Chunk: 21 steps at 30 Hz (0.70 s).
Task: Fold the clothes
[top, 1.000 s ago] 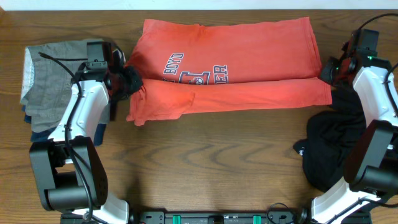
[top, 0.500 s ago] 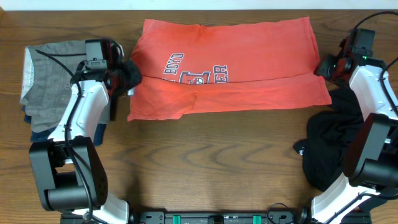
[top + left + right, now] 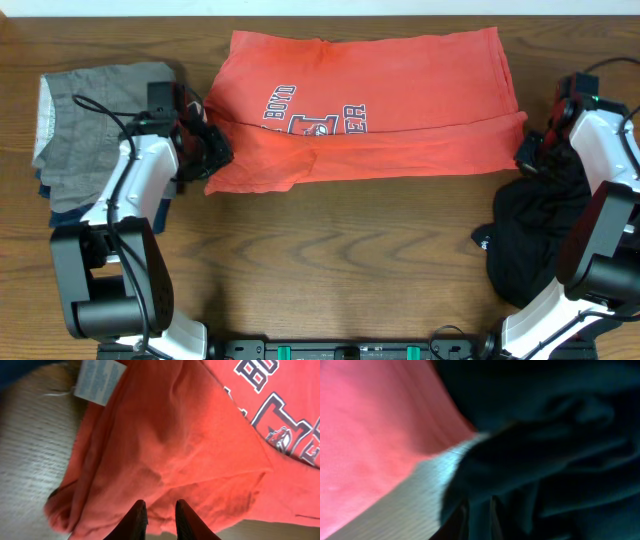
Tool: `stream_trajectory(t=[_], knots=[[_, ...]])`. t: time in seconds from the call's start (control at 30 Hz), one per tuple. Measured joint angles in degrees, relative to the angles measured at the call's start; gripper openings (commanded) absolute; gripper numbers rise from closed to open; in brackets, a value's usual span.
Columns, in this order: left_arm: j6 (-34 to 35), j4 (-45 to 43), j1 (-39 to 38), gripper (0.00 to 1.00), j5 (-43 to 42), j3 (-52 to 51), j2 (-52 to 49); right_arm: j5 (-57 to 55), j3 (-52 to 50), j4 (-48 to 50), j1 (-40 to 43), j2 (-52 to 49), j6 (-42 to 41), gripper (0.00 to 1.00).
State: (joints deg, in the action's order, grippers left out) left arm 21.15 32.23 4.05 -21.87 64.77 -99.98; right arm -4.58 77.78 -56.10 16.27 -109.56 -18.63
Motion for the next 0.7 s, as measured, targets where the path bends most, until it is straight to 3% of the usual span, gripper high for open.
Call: stream_trajectory(t=[0.17,0.43,0.7], knots=[[0.0,-5.4,-1.1,0.22,0.0,-3.4,0.0,1.2,-6.0,1.7,0.3,0.0,2.4,0.17],[0.0,-6.4,-1.2,0.22,0.0,-4.2,0.0,0.7,-14.2,10.8,1.4,2.2,3.6,0.16],[0.0,-5.6,-1.2,0.22,0.0,-4.2,0.0,-3.5,-9.6,8.0,14.1,0.2,-3.0,0.18]])
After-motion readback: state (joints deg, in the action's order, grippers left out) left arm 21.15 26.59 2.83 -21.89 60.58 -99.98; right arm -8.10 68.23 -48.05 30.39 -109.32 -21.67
